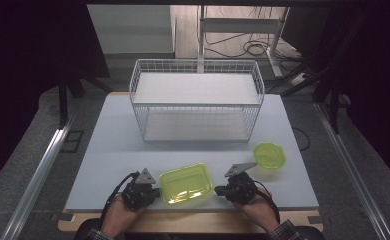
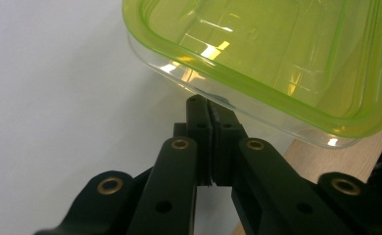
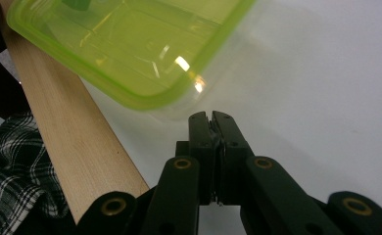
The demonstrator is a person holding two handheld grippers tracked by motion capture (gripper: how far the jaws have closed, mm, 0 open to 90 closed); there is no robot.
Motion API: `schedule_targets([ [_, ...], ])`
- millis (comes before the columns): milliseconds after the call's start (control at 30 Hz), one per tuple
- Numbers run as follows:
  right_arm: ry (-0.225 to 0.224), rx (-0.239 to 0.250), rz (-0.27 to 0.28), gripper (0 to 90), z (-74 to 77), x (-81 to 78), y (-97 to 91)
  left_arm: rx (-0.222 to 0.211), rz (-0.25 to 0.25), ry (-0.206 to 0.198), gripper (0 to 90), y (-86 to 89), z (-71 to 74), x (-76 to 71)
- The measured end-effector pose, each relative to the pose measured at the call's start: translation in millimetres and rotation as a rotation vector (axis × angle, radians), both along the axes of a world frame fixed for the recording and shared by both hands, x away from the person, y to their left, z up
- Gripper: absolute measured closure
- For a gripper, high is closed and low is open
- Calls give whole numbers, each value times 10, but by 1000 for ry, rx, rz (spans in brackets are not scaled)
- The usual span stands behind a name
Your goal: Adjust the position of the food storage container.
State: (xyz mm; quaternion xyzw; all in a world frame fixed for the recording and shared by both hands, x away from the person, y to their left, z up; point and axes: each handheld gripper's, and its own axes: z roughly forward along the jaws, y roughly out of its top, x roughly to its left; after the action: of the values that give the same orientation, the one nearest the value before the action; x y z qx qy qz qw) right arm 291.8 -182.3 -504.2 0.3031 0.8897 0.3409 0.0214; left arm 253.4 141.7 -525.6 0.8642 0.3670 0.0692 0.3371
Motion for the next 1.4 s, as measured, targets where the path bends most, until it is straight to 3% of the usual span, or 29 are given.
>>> schedule_targets([
  [200, 0, -4, -15, 864, -9, 22, -21, 3, -22, 4, 892, -121, 0, 82],
  [433, -9, -13, -71, 865, -17, 148, -125, 7, -21, -1, 888, -255, 4, 282],
  [667, -12, -24, -68, 862, -30, 164, -153, 15, 14, -42, 855, -188, 28, 288],
  [767, -38, -44, -73, 843, -21, 157, -206, 13, 50, -70, 767, -88, 45, 212],
  [933, -108, -63, -105, 756, 40, 167, -311, 11, 77, -120, 528, 32, 63, 74],
  [1033, -137, -50, -111, 668, 72, 159, -361, 10, 87, -142, 385, 65, 74, 31],
  [1200, -175, -33, -128, 485, 94, 119, -386, 62, 133, -191, 85, 56, 70, -45],
  [1400, -180, -14, -102, 284, 40, 63, -395, 62, 131, -208, 3, 125, 43, -135],
])
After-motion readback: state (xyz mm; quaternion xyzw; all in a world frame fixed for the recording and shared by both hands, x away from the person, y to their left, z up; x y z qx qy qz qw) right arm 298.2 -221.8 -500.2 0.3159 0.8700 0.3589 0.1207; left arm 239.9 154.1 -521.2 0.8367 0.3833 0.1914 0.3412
